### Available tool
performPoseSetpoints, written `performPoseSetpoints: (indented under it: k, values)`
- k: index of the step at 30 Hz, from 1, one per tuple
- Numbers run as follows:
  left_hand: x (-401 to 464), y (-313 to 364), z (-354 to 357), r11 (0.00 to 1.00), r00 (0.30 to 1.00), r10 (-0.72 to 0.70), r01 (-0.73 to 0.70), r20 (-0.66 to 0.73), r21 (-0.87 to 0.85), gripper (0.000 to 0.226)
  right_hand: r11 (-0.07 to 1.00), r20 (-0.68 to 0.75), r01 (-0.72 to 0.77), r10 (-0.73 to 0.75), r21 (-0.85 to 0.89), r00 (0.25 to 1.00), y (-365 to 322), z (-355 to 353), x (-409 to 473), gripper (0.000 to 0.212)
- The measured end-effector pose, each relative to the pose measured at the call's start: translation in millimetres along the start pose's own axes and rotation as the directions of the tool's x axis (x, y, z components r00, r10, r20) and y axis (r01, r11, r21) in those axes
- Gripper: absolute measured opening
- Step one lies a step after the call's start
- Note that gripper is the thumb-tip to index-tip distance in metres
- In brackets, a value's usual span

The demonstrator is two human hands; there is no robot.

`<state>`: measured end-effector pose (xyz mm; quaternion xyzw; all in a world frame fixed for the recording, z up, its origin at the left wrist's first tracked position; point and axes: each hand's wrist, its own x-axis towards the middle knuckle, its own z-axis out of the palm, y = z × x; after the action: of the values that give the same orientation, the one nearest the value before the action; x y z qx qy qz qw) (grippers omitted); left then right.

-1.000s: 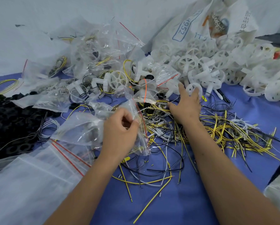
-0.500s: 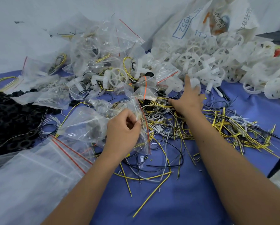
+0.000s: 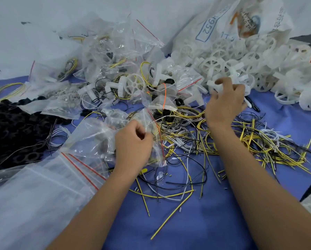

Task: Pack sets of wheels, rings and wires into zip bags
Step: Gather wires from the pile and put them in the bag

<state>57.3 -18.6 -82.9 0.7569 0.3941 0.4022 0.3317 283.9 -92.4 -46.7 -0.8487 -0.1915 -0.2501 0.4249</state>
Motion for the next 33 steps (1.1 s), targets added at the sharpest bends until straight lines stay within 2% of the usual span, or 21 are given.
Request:
performPoseSetpoints:
  k: [3,5,7,8,9,10,12,14,17,19,21,23,26,29,30,33]
  values:
    - [5.1,-6.0,-8.6,0.997,0.997,-0.042,0.047,-0.066,0.063,0.016,0.957,-0.088,0.074,-0.051,0.28,0.995,-19.4,-16.4,-11.9,0.03]
    - [10.3,-10.7,-16.2,0.99,0.989,-0.093,0.104,-0.114,0.093,0.017,0.836,-0.011,-0.017,0.028,0.548,1.0,-40.5,-22.6,-23.2,0.029]
    - [16.9,-14.0,-23.9,0.983,0.978,-0.144,0.159,-0.153,0.095,0.018,0.54,0.275,-0.274,0.082,0.796,0.958,-66.7,-25.6,-43.6,0.033]
    - [20.1,-15.1,-28.2,0.979,0.971,-0.17,0.185,-0.168,0.082,0.019,0.378,0.444,-0.429,0.053,0.82,0.895,-77.9,-23.8,-56.9,0.035]
    - [23.3,-15.4,-31.5,0.976,0.964,-0.197,0.21,-0.179,0.058,0.018,0.27,0.574,-0.552,0.0,0.789,0.819,-85.4,-19.8,-70.2,0.034]
    - [25.8,-15.9,-34.9,0.971,0.954,-0.229,0.238,-0.193,0.026,0.016,0.232,0.656,-0.629,-0.055,0.742,0.753,-91.0,-15.4,-83.0,0.029]
    - [29.0,-14.2,-38.2,0.954,0.929,-0.298,0.286,-0.22,-0.088,0.01,0.301,0.706,-0.652,-0.125,0.696,0.697,-94.0,-8.1,-101.6,0.019]
    - [30.4,-10.7,-39.5,0.927,0.911,-0.345,0.293,-0.226,-0.234,0.006,0.43,0.673,-0.56,-0.168,0.708,0.721,-91.1,-1.2,-110.2,0.015]
    - [29.8,-4.5,-39.9,0.909,0.91,-0.328,0.23,-0.255,-0.347,0.017,0.694,0.524,-0.242,-0.226,0.678,0.821,-80.1,6.2,-110.9,0.019]
    - [28.3,-0.2,-40.6,0.925,0.922,-0.265,0.16,-0.281,-0.346,0.02,0.796,0.427,-0.032,-0.29,0.604,0.857,-74.5,8.2,-110.8,0.022]
    - [26.0,4.7,-41.2,0.95,0.938,-0.175,0.081,-0.298,-0.303,0.018,0.813,0.361,0.141,-0.398,0.566,0.844,-75.3,7.0,-113.0,0.025]
    - [23.9,9.5,-41.9,0.972,0.948,-0.075,0.0,-0.308,-0.236,0.016,0.78,0.354,0.214,-0.487,0.588,0.799,-80.9,3.6,-117.0,0.028]
    - [21.5,17.3,-44.7,0.993,0.948,0.045,-0.077,-0.315,-0.091,0.013,0.683,0.36,0.197,-0.581,0.703,0.73,-88.9,-1.6,-123.9,0.02]
    - [21.5,26.1,-50.1,0.992,0.938,0.122,-0.102,-0.325,0.08,0.011,0.628,0.456,0.027,-0.594,0.778,0.663,-91.5,-5.9,-124.2,0.018]
    - [21.4,28.8,-51.7,0.986,0.935,0.144,-0.109,-0.324,0.124,0.011,0.632,0.485,0.011,-0.606,0.775,0.63,-91.1,-5.8,-123.2,0.017]
    - [19.2,36.8,-51.0,0.982,0.947,0.161,-0.126,-0.276,0.142,0.01,0.643,0.468,0.159,-0.684,0.749,0.56,-92.1,-4.8,-122.4,0.019]
